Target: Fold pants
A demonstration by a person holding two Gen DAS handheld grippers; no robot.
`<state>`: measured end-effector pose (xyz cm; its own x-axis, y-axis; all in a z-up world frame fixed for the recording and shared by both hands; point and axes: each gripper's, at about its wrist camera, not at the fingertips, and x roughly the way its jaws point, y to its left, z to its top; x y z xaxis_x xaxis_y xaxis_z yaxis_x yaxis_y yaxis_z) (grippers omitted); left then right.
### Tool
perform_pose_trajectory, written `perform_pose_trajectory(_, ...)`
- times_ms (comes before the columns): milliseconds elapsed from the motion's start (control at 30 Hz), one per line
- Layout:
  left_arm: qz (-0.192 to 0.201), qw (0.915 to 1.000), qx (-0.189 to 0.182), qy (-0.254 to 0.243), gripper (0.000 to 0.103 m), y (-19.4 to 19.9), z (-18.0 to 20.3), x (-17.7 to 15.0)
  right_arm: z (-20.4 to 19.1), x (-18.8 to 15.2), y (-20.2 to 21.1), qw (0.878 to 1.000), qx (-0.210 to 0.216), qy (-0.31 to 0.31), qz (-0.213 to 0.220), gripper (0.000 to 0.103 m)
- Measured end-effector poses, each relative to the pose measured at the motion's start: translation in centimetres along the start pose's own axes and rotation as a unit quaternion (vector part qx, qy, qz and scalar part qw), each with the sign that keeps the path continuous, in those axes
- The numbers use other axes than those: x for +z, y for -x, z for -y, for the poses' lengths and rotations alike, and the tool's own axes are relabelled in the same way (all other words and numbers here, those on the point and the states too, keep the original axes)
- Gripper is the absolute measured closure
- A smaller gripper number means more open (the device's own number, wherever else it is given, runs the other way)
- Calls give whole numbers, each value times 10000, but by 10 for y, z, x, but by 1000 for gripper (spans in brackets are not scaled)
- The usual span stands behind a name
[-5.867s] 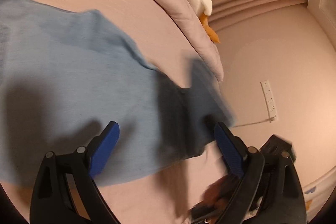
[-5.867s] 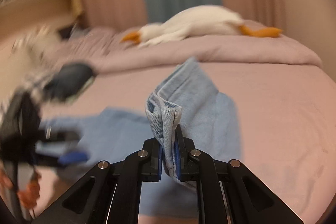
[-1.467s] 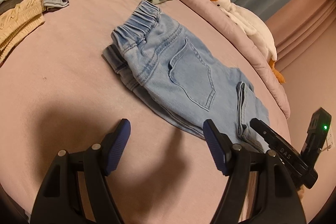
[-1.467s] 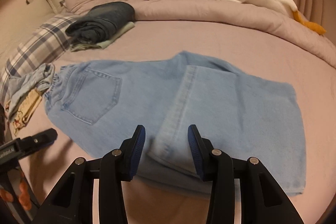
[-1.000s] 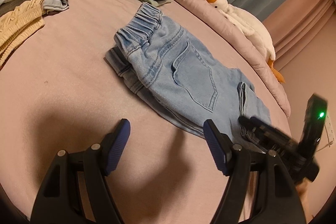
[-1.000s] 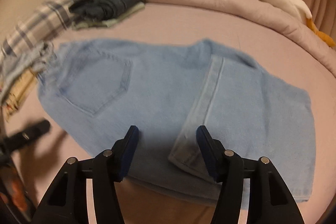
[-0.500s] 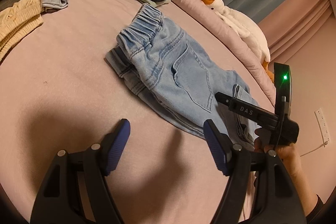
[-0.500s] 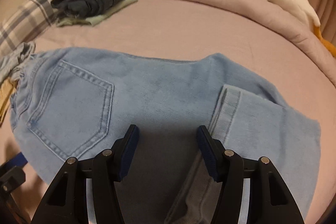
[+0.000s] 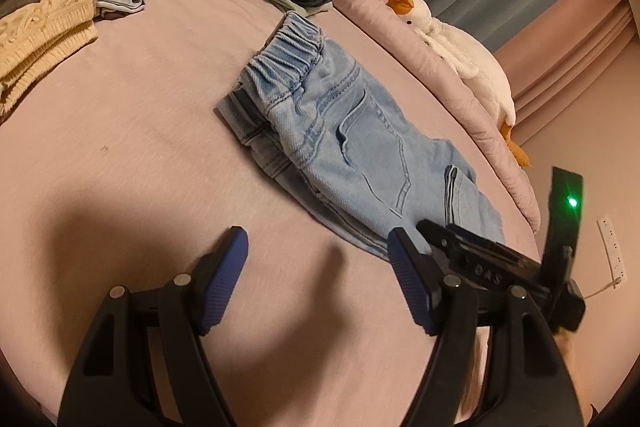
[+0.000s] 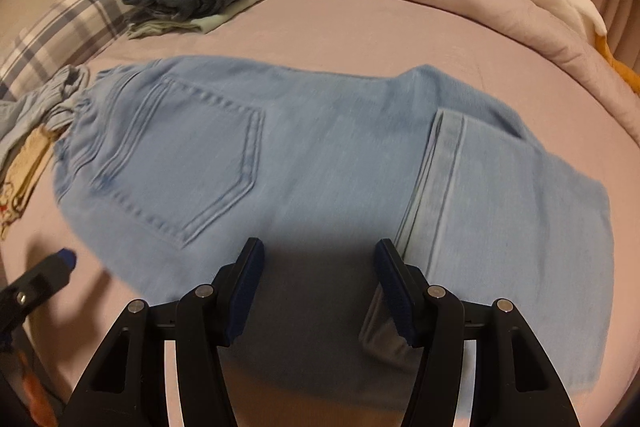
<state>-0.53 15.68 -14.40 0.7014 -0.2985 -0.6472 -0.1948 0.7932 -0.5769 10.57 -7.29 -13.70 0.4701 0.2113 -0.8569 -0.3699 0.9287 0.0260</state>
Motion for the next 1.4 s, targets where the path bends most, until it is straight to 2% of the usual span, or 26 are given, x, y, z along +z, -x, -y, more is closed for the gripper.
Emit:
perform_pose_trajectory(233, -22, 10000, 35, 3, 31, 4, 0, -3, -9, -14, 12, 9998, 2, 172, -26, 43)
perform_pose_trajectory(467, -22, 9999, 23, 111, 31, 9, -4, -6, -6, -23, 17, 9997, 205, -54, -108, 43)
perform_pose_trajectory(633, 33, 9996, -7, 291, 24, 10, -9, -3, -6, -27, 19, 9997, 229, -75, -77, 43)
perform_pose_trajectory(667, 62, 9994, -7, 348, 22, 10, -10, -3, -6, -28, 19, 9997, 222, -62, -75, 43)
perform_pose_trajectory(1100, 53, 9986, 47, 525, 21, -1, -16, 14, -4, -30, 20, 9996, 273, -52, -39, 43)
perform_pose_trajectory(1400, -7, 9974, -129, 708, 20, -9, -22, 26, -3, -31, 20, 9995, 320, -76, -32, 43)
